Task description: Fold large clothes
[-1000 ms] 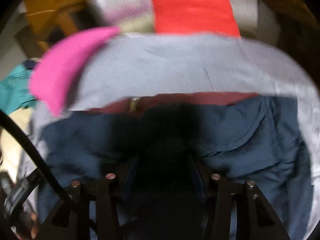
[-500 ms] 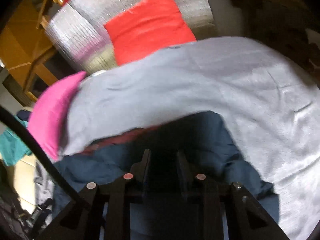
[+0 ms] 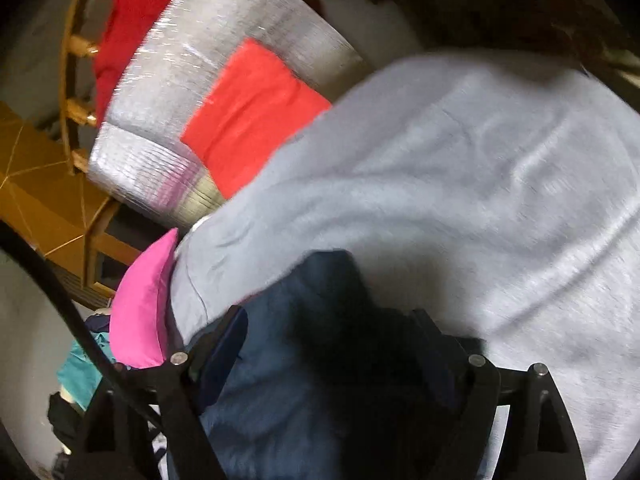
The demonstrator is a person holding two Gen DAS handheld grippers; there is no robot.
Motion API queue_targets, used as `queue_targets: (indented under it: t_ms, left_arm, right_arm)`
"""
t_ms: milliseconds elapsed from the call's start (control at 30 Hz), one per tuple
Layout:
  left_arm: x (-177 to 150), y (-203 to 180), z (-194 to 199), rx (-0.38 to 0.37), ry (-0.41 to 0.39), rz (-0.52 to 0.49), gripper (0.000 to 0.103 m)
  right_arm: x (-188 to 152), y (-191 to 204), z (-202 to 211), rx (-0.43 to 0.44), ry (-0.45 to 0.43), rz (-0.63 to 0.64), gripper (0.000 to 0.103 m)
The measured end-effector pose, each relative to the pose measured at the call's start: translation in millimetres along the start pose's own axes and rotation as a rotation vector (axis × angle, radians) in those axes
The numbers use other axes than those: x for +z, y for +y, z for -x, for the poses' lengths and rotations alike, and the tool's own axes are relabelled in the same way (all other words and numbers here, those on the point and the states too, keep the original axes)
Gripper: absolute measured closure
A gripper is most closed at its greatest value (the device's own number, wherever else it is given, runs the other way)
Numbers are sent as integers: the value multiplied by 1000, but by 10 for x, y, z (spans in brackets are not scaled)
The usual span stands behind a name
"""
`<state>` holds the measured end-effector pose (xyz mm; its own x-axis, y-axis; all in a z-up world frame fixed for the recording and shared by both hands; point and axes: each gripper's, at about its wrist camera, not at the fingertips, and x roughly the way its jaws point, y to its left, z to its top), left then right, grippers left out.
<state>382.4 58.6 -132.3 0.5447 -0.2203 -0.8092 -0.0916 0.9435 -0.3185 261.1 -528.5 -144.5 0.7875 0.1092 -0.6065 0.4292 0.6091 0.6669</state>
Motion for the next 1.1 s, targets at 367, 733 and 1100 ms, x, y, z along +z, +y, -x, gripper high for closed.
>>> queue_targets:
  t_ms: [367, 733, 1100]
  left_arm:
    - [164, 84, -501, -209, 227, 34, 10]
    - [76, -264, -794, -287, 310, -1, 10]
    - [76, -316, -587, -277, 197, 2, 54]
  right_arm:
    - [69, -318, -680, 5, 248, 23, 18]
    - [-94, -155, -949, 117, 326, 105, 48]
    - [-184, 296, -622, 76, 128, 238, 77]
